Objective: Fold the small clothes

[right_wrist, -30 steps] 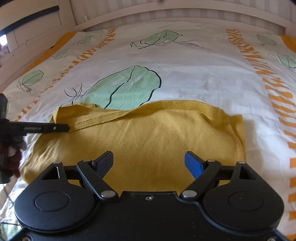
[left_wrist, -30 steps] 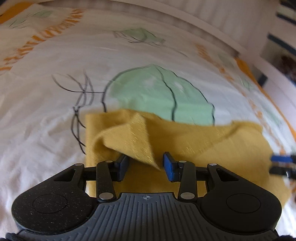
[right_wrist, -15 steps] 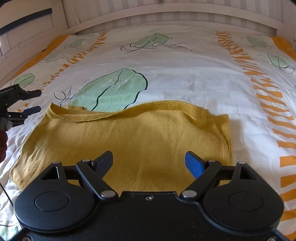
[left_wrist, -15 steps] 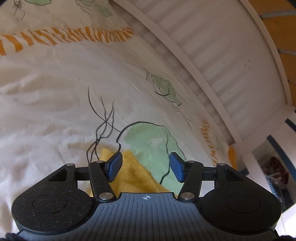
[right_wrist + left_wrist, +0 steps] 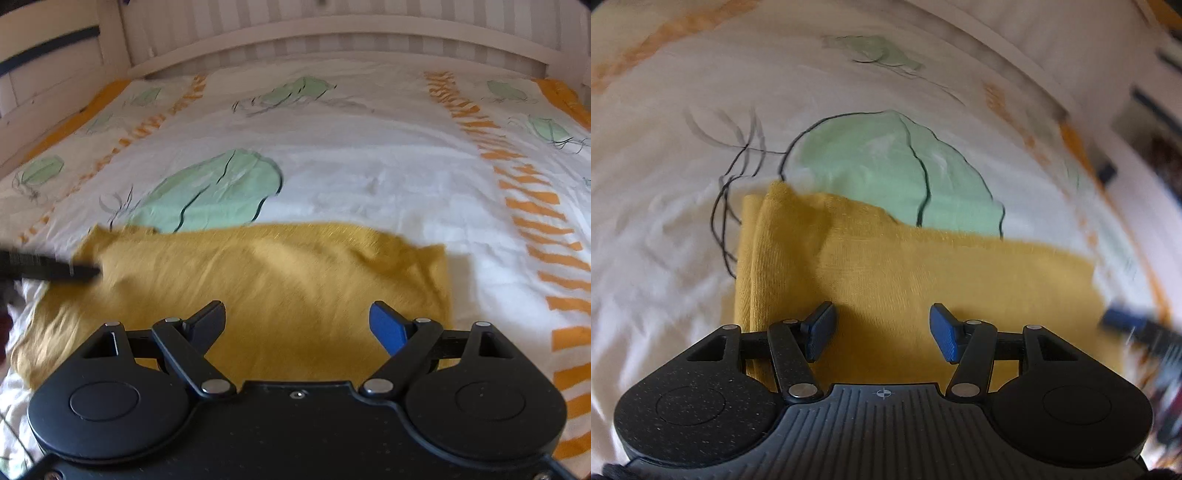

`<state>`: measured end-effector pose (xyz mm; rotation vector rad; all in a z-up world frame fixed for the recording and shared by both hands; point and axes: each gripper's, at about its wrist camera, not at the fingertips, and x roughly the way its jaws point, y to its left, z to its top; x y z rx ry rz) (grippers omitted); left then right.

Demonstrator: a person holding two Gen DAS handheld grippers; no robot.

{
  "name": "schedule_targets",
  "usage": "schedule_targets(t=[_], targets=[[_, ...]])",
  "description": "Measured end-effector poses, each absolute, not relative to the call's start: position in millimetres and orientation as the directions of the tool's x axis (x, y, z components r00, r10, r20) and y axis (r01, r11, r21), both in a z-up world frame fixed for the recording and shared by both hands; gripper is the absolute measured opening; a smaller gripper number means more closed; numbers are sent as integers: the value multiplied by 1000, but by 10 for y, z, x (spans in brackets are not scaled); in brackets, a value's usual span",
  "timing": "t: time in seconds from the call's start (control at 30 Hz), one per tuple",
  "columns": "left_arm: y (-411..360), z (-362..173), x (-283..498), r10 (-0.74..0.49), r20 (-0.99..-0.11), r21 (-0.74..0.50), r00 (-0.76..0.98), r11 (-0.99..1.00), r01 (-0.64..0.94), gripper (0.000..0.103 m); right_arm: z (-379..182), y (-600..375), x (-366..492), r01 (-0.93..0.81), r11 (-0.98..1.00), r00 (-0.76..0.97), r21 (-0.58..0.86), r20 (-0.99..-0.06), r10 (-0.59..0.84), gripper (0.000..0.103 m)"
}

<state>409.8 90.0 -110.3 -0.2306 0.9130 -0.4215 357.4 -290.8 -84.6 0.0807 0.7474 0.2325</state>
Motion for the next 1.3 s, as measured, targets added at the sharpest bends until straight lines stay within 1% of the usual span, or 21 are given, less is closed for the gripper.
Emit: schedule_targets(t=[0.07,0.1,0.13,0.3,0.47,0.7,0.87,1.03,1.07,1.1,1.13,1.2,1.27,1.3], targets=[[838,-1096,4043,-425,-730,-316,535,904,287,54,-818,-2996,3628,-175,971,724,162,-647,239,85],[829,-1099,4031,-420,-732,-308,536,906,289,55,-811,-3045,3663,-172,971,729,164,-643,237,82],[834,-1105,4021,-420,-731,-310,537,906,287,56,-812,-3092,3691,-161,973,733,163,-641,228,73],[868,-1129,4020,-435,-723,-343,537,900,268,56,-908,-3360,3787,-86,976,744,202,-639,197,49],[882,-1104,4015,-437,-720,-349,538,899,263,56,-989,-3557,3853,-41,977,756,211,-632,169,49],[854,-1101,4005,-433,-722,-338,540,902,270,58,-992,-3506,3915,-103,980,777,172,-600,187,49],[850,-1107,4008,-432,-721,-340,541,902,267,58,-1060,-3375,3916,-158,981,764,109,-616,192,50],[847,-1112,4013,-429,-722,-337,542,903,267,58,-1120,-3377,3932,-151,980,748,126,-634,197,50],[846,-1114,4014,-428,-723,-335,542,903,267,58,-1122,-3377,3933,-152,980,743,130,-639,200,48],[847,-1117,4016,-428,-723,-335,543,904,267,58,-1120,-3370,3927,-156,979,739,131,-642,204,28],[847,-1117,4019,-427,-723,-334,543,904,267,58,-1112,-3355,3923,-162,978,736,129,-645,206,11],[842,-1113,4020,-426,-723,-333,544,905,266,58,-1064,-3330,3892,-153,983,752,97,-634,180,10],[841,-1109,4020,-424,-723,-332,546,906,264,58,-1026,-3359,3903,-89,995,769,35,-633,91,10],[836,-1110,4022,-423,-723,-331,547,906,263,58,-1030,-3413,3918,-62,997,765,39,-640,72,10]])
